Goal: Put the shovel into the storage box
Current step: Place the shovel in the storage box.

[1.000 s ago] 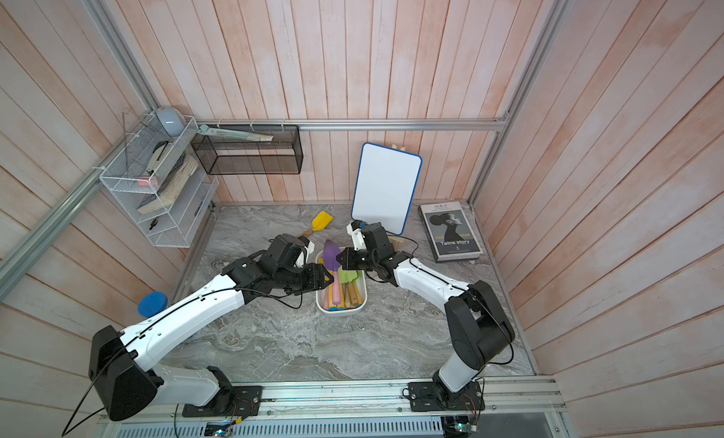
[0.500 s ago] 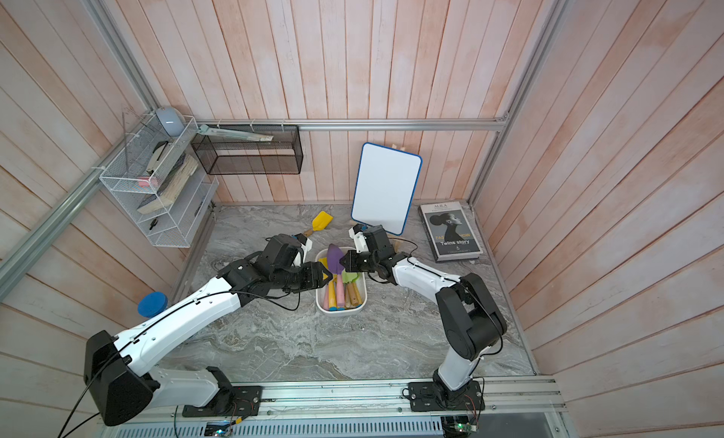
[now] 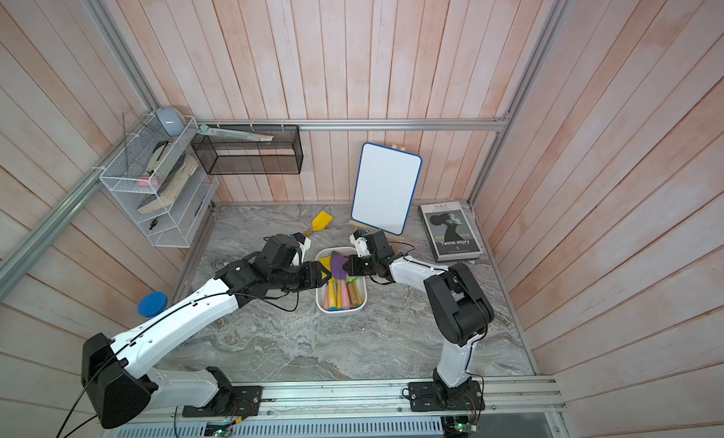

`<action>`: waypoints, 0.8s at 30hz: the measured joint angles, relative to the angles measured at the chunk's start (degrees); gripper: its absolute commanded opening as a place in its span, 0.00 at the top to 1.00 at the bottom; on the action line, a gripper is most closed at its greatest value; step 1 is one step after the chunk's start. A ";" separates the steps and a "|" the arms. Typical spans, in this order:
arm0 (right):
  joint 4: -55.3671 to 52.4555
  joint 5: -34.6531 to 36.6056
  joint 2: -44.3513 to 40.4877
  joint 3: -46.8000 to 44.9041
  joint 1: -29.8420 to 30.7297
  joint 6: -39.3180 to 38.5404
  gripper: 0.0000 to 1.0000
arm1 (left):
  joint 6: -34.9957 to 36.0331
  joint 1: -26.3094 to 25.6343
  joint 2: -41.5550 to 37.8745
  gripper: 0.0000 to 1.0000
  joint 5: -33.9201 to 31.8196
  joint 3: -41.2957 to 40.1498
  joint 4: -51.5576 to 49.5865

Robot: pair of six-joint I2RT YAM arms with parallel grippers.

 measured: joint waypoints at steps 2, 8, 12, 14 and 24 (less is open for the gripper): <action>0.20 -0.33 0.20 0.00 -0.11 0.00 1.00 | 0.02 0.00 0.00 0.38 0.00 0.00 -0.02; 1.18 -0.96 0.59 0.00 -0.24 0.00 1.00 | 0.26 0.00 0.02 0.38 0.00 0.00 -0.02; 1.22 -1.07 0.61 0.00 -0.26 0.00 1.00 | 0.44 0.00 0.09 0.38 0.00 0.00 0.00; 1.22 -1.07 0.61 0.00 -0.26 0.00 1.00 | 0.46 0.00 0.26 0.38 0.00 0.00 -0.02; 0.94 -0.02 0.61 0.00 -0.26 -0.52 0.75 | 0.63 0.00 0.76 0.38 -0.46 0.00 -0.42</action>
